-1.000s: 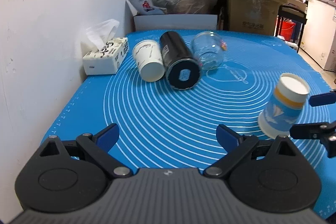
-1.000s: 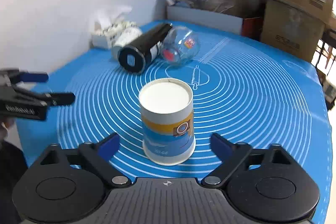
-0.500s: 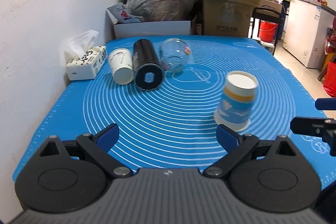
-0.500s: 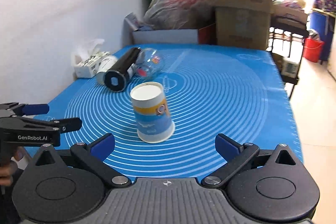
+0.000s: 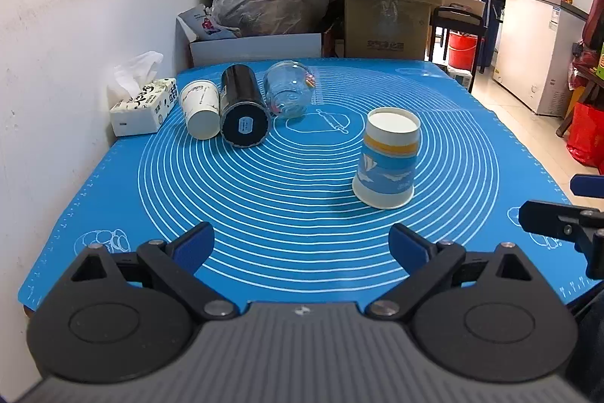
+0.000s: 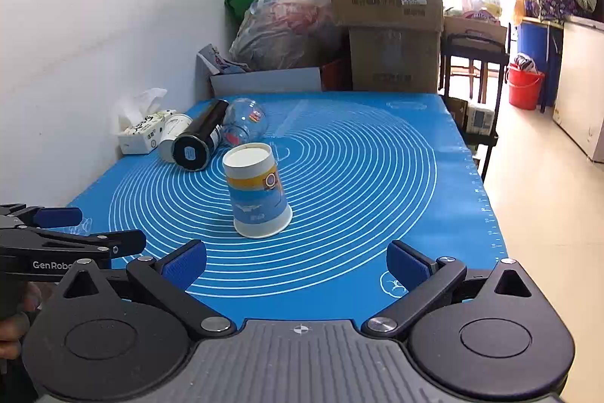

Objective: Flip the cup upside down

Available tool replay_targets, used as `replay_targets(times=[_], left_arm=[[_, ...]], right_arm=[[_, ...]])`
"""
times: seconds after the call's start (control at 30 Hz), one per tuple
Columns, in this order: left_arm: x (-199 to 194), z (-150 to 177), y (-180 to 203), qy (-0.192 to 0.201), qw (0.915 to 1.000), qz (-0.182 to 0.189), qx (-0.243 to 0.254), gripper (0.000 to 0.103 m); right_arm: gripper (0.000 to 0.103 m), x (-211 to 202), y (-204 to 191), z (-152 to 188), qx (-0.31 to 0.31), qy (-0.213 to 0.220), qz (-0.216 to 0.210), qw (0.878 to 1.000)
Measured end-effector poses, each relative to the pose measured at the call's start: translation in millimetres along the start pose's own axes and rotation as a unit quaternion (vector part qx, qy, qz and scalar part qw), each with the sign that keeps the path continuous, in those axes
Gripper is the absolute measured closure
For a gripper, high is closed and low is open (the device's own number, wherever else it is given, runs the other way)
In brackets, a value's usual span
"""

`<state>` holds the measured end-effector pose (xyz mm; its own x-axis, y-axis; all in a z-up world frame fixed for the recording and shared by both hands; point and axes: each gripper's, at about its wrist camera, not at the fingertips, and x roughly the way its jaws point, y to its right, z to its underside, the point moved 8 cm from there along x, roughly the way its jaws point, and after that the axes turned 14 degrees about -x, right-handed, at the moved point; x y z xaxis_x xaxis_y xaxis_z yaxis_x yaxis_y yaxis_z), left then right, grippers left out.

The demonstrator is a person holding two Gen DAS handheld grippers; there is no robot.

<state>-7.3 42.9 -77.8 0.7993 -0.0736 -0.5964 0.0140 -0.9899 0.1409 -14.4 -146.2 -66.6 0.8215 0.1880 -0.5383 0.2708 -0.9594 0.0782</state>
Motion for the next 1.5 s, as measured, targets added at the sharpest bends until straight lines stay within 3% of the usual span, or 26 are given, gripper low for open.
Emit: replay_targets(times=[1.5], left_arm=[[-13.2,10.8,-1.1,0.000,1.0000,0.007,0.007,0.005]], right_arm=[[0.000,-29.1,-9.7,-1.7,-0.022,0.016,0.014,1.000]])
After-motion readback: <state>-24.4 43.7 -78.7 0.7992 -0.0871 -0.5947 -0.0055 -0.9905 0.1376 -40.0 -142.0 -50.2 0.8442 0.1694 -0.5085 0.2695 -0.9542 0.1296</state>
